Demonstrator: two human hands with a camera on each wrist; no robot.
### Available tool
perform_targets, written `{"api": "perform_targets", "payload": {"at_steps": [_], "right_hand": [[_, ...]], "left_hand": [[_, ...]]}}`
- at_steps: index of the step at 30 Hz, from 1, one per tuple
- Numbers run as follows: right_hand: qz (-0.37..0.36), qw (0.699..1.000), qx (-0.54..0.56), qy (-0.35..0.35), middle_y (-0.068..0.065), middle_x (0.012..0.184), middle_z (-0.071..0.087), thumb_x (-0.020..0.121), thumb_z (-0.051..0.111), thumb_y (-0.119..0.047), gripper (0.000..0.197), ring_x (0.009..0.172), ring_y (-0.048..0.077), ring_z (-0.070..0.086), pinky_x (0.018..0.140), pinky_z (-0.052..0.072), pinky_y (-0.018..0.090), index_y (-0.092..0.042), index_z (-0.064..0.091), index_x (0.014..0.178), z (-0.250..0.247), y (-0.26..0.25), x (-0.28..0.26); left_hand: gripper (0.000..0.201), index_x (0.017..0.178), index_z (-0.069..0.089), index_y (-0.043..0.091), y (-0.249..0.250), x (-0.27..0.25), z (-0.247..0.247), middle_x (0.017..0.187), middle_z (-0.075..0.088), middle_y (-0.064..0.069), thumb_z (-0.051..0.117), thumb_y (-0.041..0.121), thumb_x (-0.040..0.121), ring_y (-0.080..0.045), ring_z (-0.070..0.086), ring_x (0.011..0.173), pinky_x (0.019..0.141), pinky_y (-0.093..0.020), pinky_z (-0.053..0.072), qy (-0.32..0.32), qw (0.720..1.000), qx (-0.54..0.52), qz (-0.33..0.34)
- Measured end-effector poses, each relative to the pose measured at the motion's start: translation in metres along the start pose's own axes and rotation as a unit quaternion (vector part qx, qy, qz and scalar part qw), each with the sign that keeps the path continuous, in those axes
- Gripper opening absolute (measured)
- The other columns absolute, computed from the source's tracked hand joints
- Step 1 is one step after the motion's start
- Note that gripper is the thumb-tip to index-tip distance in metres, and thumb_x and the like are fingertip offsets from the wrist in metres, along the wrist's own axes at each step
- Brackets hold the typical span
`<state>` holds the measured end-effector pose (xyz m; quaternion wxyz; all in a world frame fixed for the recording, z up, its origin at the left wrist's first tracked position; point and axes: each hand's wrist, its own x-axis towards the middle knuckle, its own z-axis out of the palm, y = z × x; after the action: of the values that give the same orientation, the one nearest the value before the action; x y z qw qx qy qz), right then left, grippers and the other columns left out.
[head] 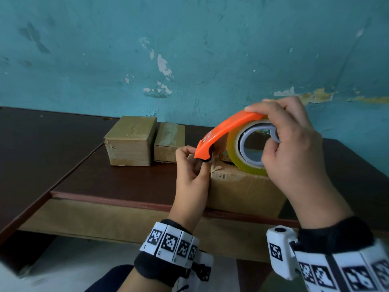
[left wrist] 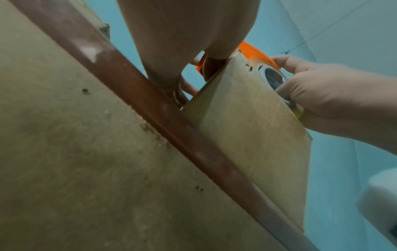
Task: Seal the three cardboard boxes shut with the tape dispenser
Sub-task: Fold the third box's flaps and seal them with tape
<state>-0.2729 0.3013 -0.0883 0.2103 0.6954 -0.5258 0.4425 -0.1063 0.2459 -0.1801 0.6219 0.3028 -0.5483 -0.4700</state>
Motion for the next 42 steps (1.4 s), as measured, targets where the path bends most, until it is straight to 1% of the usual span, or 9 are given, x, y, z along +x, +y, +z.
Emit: {"api": "perform_targets", "payload": {"at_steps": [4, 8, 9, 14, 17, 21, 27, 36, 42], "right_hand": [[0.005, 1.0, 0.0, 0.003, 0.005, 0.122, 0.052, 0.079, 0.05, 0.021, 0.07, 0.114, 0.027, 0.059, 0.093, 0.057, 0.05, -0.023, 0.065, 0.131, -0.001, -0.002, 0.0], [0.005, 1.0, -0.001, -0.001, 0.004, 0.121, 0.052, 0.079, 0.052, 0.021, 0.069, 0.111, 0.025, 0.059, 0.092, 0.058, 0.048, -0.023, 0.064, 0.131, -0.002, -0.003, 0.001], [0.006, 1.0, 0.0, -0.003, 0.004, 0.121, 0.051, 0.079, 0.053, 0.021, 0.069, 0.11, 0.025, 0.059, 0.091, 0.058, 0.047, -0.024, 0.064, 0.131, -0.003, -0.003, 0.001], [0.018, 1.0, 0.018, -0.016, -0.002, 0.115, 0.046, 0.08, 0.057, 0.017, 0.064, 0.102, 0.023, 0.057, 0.084, 0.057, 0.044, -0.027, 0.065, 0.127, -0.005, -0.005, 0.006], [0.025, 0.999, 0.028, -0.024, 0.001, 0.113, 0.048, 0.081, 0.058, 0.015, 0.058, 0.098, 0.021, 0.057, 0.084, 0.056, 0.042, -0.025, 0.066, 0.123, -0.007, -0.007, 0.011], [0.025, 0.999, 0.012, -0.039, 0.0, 0.108, 0.049, 0.081, 0.059, 0.013, 0.05, 0.09, 0.018, 0.056, 0.079, 0.055, 0.038, -0.024, 0.067, 0.113, -0.012, -0.011, 0.022], [0.027, 0.995, -0.064, -0.076, 0.003, 0.108, 0.051, 0.08, 0.062, 0.013, 0.044, 0.086, 0.027, 0.057, 0.073, 0.054, 0.047, -0.022, 0.058, 0.105, -0.014, -0.025, 0.035], [0.004, 0.989, -0.117, -0.087, -0.002, 0.101, 0.056, 0.079, 0.06, 0.017, 0.05, 0.079, 0.025, 0.055, 0.063, 0.053, 0.042, -0.024, 0.054, 0.107, -0.021, -0.016, 0.035], [-0.022, 0.985, -0.144, -0.092, 0.0, 0.099, 0.058, 0.08, 0.06, 0.015, 0.049, 0.077, 0.029, 0.057, 0.063, 0.055, 0.045, -0.024, 0.057, 0.109, -0.024, -0.01, 0.035]], "left_hand": [[0.015, 0.113, 0.059, 0.003, -0.003, -0.001, -0.001, 0.108, 0.066, -0.024, 0.057, 0.014, 0.103, -0.017, 0.063, 0.099, 0.09, -0.03, 0.049, -0.022, 0.999, -0.034, -0.002], [0.016, 0.071, 0.058, 0.022, 0.0, -0.003, -0.003, 0.071, 0.051, -0.006, 0.049, 0.01, 0.078, -0.021, 0.048, 0.072, 0.07, -0.036, 0.04, -0.07, 0.995, -0.065, -0.03], [0.005, 0.073, 0.054, 0.015, 0.0, -0.003, -0.004, 0.075, 0.046, -0.01, 0.051, 0.012, 0.072, -0.025, 0.043, 0.076, 0.073, -0.04, 0.035, -0.091, 0.992, -0.083, -0.034], [0.044, 0.12, 0.056, 0.004, -0.002, -0.005, -0.006, 0.121, 0.067, -0.015, 0.076, 0.021, 0.084, -0.027, 0.064, 0.12, 0.107, -0.046, 0.05, -0.17, 0.984, -0.057, -0.022], [0.06, 0.107, 0.055, -0.013, -0.002, 0.0, -0.004, 0.105, 0.062, -0.037, 0.088, 0.029, 0.079, -0.047, 0.064, 0.104, 0.101, -0.057, 0.054, -0.151, 0.988, -0.022, -0.028], [0.044, 0.062, 0.05, 0.009, -0.002, 0.007, -0.007, 0.066, 0.049, -0.014, 0.091, 0.016, 0.076, -0.015, 0.06, 0.073, 0.071, -0.028, 0.054, -0.163, 0.986, -0.023, -0.028], [0.068, 0.062, 0.042, -0.011, -0.013, 0.012, -0.011, 0.061, 0.04, -0.028, 0.094, 0.031, 0.075, -0.028, 0.046, 0.07, 0.071, -0.042, 0.043, -0.181, 0.982, -0.046, -0.031], [0.047, 0.046, 0.048, 0.015, -0.01, 0.016, -0.012, 0.054, 0.05, 0.012, 0.084, 0.01, 0.076, 0.001, 0.051, 0.058, 0.064, -0.014, 0.043, -0.195, 0.981, 0.0, 0.026], [0.053, 0.054, 0.046, -0.008, -0.021, 0.02, -0.017, 0.067, 0.05, 0.005, 0.088, 0.013, 0.079, -0.002, 0.054, 0.064, 0.067, -0.015, 0.044, -0.194, 0.981, 0.008, 0.022]]}}
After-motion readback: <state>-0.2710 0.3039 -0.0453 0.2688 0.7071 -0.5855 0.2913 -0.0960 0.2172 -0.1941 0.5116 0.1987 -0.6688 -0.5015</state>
